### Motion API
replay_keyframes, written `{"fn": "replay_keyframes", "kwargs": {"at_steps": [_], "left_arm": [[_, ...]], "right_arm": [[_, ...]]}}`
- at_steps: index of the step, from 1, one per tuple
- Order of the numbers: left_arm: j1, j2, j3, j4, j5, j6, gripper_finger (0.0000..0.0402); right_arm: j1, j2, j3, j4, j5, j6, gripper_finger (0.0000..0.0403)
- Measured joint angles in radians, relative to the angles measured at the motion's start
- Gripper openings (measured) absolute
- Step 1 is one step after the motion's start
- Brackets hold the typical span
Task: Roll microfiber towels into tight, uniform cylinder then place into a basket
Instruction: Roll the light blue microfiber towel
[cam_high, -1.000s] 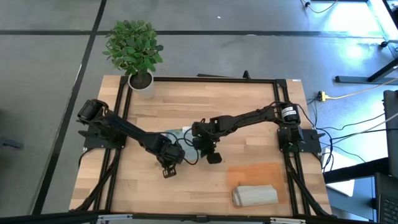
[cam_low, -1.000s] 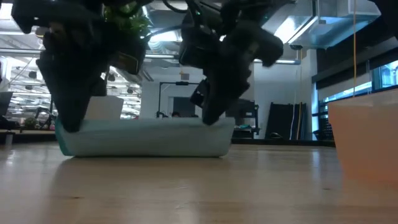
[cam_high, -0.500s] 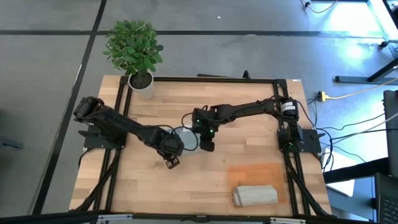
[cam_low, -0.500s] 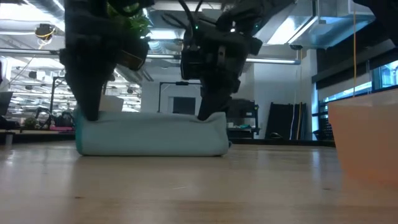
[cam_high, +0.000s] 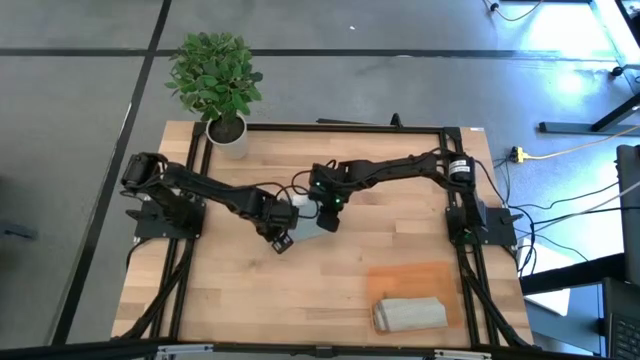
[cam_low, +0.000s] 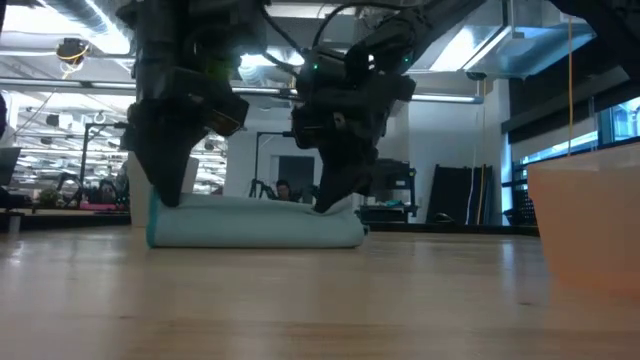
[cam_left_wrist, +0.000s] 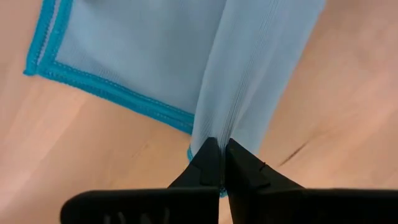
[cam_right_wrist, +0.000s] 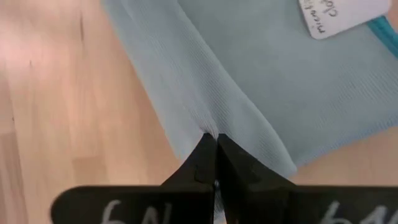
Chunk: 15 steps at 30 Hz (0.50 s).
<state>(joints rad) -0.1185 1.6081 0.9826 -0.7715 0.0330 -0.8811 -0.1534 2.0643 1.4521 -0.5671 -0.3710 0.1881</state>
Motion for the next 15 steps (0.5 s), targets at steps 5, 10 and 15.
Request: {"fn": "replay_keyframes", "kwargs": {"at_steps": [5,10,15], "left_arm": [[0.036,-0.001,-0.022,0.006,0.019,0.025,0.0],[0.07,0.0,-0.025,0.007,0.019,0.051,0.0],[0.105,0.0,-0.025,0.015,-0.005,0.052,0.0]], "right_arm": [[-0.02,0.007,0.0,0.019,0.021,0.021,0.0006],[-0.041,0.007,0.0,0.029,0.058,0.071,0.0006],[-0.044,0.007,0.0,0.03,0.152,0.073,0.0006]]}}
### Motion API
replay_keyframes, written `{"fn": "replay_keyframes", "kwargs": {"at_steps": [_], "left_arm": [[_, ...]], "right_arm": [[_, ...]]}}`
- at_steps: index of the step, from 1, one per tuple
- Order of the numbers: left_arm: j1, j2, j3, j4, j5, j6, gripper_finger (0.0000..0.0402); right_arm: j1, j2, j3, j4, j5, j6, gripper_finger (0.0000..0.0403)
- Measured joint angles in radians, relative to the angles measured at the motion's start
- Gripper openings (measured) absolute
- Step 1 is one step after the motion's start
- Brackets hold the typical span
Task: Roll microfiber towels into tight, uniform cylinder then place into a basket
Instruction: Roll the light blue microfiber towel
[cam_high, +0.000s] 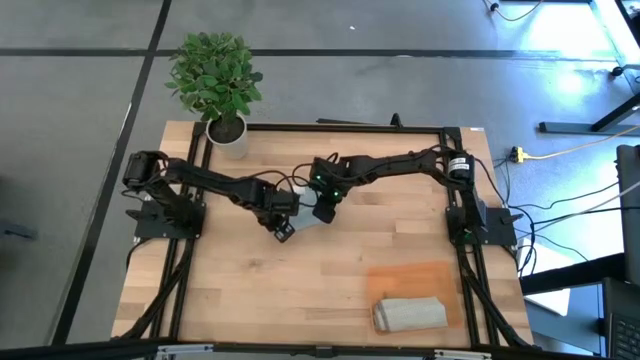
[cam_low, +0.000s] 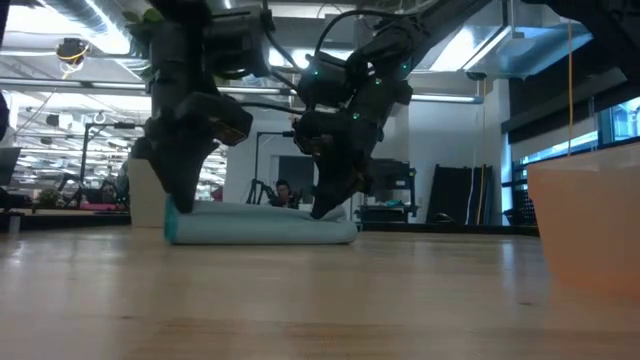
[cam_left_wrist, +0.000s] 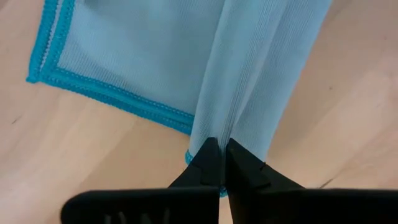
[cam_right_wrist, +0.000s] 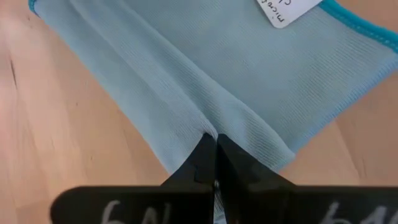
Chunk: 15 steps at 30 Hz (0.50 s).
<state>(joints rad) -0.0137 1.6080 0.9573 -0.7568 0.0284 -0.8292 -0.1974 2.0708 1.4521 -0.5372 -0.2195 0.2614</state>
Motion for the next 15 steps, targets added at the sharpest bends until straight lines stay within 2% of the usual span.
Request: {"fn": "replay_keyframes", "kwargs": {"at_steps": [6,10,15], "left_arm": [[0.018,0.003,-0.001,0.0,0.001,0.002,0.0],[0.019,0.003,-0.001,0.002,-0.026,0.001,0.0006],[0.02,0.004,-0.002,0.004,-0.053,0.001,0.0034]], "right_arm": [[-0.001,0.0,-0.002,0.026,-0.001,-0.002,0.0021],[-0.002,0.0,-0.002,0.037,0.002,0.022,0.0052],[-0.002,0.0,-0.002,0.038,0.081,0.025,0.0097]]}}
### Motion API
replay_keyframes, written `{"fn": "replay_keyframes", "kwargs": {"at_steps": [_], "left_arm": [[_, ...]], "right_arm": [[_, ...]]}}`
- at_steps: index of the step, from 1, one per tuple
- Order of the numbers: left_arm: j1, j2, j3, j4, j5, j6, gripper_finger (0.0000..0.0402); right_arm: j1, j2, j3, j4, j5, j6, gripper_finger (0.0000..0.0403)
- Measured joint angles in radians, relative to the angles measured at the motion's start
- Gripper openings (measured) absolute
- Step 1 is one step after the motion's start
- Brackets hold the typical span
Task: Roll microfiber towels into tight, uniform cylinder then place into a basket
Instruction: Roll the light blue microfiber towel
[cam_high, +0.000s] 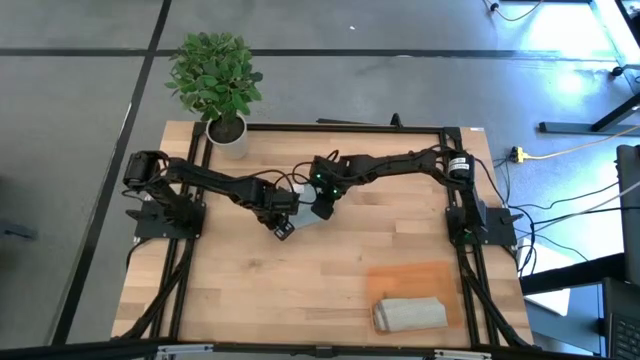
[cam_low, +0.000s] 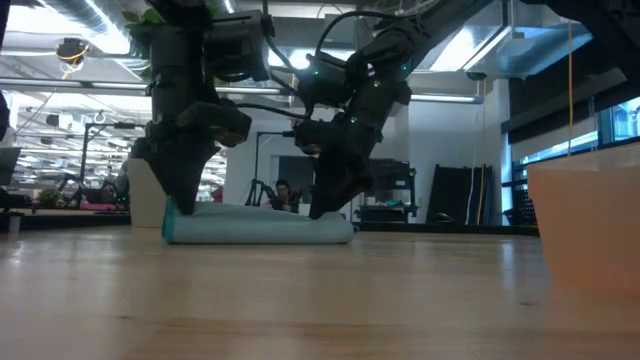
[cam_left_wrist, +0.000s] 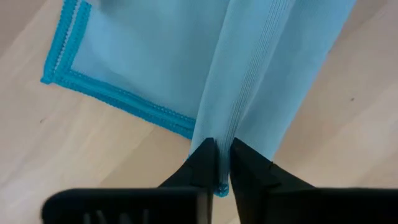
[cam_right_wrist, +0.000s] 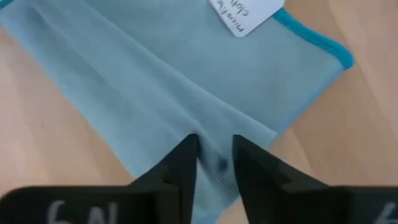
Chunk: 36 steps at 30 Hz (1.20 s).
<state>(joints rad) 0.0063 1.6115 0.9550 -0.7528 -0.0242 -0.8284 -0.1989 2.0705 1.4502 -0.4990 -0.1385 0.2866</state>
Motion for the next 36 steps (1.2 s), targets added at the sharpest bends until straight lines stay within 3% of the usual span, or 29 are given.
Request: {"fn": "replay_keyframes", "kwargs": {"at_steps": [10,14,23,30,36], "left_arm": [[0.024,0.0,0.0,0.006,-0.01,-0.001,0.0083],[0.048,-0.001,0.0,0.004,-0.01,-0.022,0.008],[0.07,-0.064,0.029,-0.048,-0.013,-0.024,0.0081],[0.023,-0.099,0.039,-0.038,-0.056,0.088,0.0083],[-0.002,-0.045,0.002,0.06,-0.075,0.147,0.0079]], "right_arm": [[0.0,0.0,0.0,-0.001,0.097,-0.003,0.0164],[0.0,0.012,0.0,0.003,0.145,-0.003,0.0167],[-0.001,0.022,-0.001,0.01,0.149,-0.001,0.0167],[-0.001,0.022,0.0,0.014,0.148,0.0,0.0167],[-0.001,0.022,0.0,0.014,0.147,0.001,0.0167]]}}
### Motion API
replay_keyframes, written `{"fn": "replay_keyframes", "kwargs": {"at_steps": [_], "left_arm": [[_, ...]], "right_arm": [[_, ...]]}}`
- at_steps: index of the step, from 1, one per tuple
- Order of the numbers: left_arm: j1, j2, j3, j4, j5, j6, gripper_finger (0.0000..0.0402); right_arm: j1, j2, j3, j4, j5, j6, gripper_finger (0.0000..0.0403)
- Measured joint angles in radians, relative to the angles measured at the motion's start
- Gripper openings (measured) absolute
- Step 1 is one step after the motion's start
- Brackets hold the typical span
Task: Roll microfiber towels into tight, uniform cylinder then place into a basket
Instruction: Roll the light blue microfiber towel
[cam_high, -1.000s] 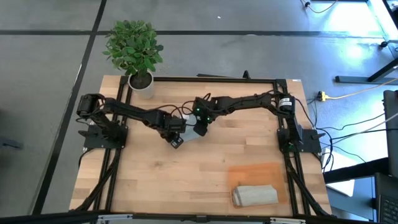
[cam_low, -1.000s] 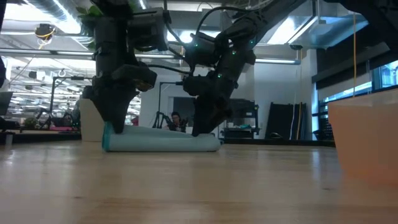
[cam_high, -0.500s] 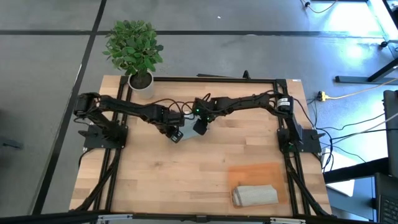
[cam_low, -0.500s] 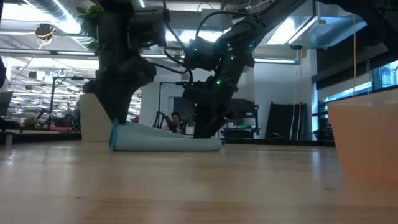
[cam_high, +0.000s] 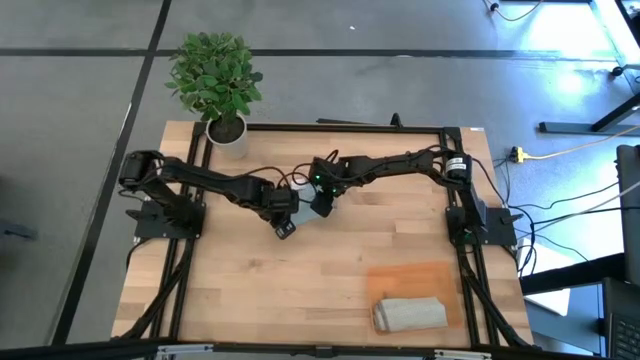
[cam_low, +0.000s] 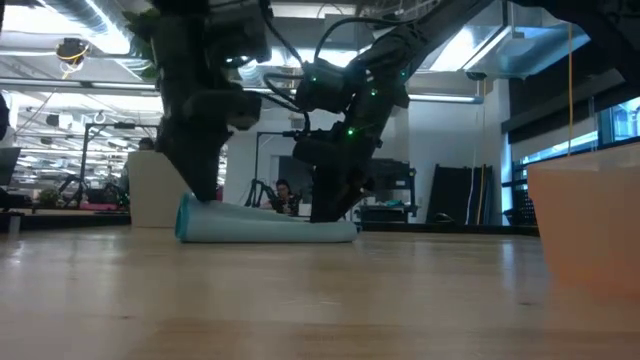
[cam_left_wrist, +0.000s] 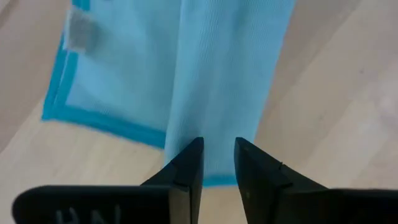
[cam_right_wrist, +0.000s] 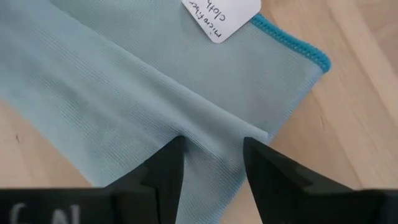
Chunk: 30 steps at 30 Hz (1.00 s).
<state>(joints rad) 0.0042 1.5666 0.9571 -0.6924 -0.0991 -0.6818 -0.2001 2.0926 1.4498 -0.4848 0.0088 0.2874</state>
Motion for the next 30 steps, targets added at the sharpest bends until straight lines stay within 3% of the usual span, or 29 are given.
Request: {"fn": "replay_keyframes", "kwargs": {"at_steps": [6,12,18,25,30], "left_arm": [[0.007,0.06,-0.039,0.08,-0.052,0.012,0.0078],[0.027,0.094,-0.076,0.09,-0.058,0.013,0.0078],[0.034,0.093,-0.084,0.101,-0.054,0.062,0.0078],[0.035,0.093,-0.085,0.111,-0.029,0.089,0.0078],[0.023,0.094,-0.085,0.117,0.01,0.094,0.0078]], "right_arm": [[0.0,0.0,0.0,-0.005,-0.013,0.0,0.0167],[-0.002,-0.02,0.003,-0.008,-0.128,0.045,0.0167],[0.014,-0.054,0.003,-0.037,-0.206,-0.025,0.0167],[0.061,-0.1,0.004,-0.09,-0.19,-0.089,0.0167],[0.104,-0.167,0.005,-0.119,-0.041,-0.119,0.0167]]}}
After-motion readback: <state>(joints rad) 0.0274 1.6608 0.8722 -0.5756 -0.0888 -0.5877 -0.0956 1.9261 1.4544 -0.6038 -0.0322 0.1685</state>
